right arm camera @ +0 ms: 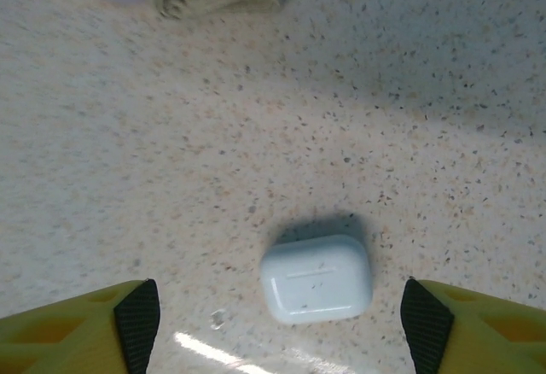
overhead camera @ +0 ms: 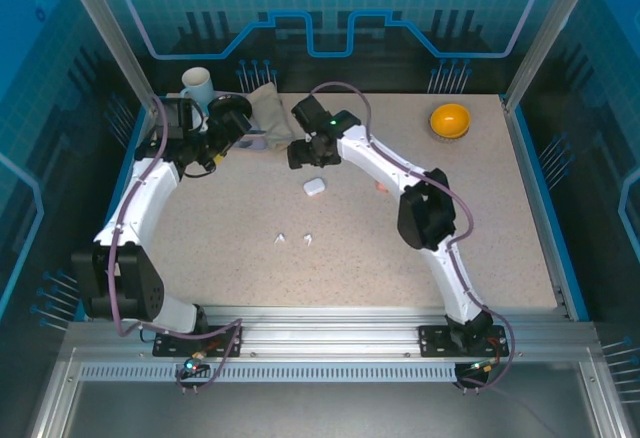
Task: Insert the wireless bluetooth earbuds into the charging case
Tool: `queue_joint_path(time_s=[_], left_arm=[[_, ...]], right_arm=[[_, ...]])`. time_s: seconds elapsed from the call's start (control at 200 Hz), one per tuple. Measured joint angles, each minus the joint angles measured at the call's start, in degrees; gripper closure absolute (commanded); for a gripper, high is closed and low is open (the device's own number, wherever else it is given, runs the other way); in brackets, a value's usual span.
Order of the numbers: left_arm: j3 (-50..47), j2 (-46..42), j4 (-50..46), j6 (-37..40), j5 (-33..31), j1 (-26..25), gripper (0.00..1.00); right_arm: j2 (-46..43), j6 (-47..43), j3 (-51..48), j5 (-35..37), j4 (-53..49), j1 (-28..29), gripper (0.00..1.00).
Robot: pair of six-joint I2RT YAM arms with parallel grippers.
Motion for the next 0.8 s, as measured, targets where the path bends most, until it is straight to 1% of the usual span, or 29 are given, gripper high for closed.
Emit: queue_joint_path(time_s=[0.095,0.22,0.445,0.8], left_arm=[[-1.05,-0.31,0.57,-0.07,-0.22,0.00,0.01],[-1.53,-1.09,0.87,-0.11,-0.44,0.00,0.01],[-1.73,-1.95,1.90,-0.13,-0.44,0.00,0.01],[-5.62,-3.23,4.24,-1.75,0.11,0.02,0.01]], right_arm=[[5.09,-0.76,3.93,0.96,-3.48,0.04,0.19],[9.16,-1.20,6.01,1.79,-6.80,0.22,0.18],[10.49,-1.75,6.86,1.92,-8.96,1.46,0.19],[14.45,-2.56,10.16,2.86,-9.73,1.95,0.22]])
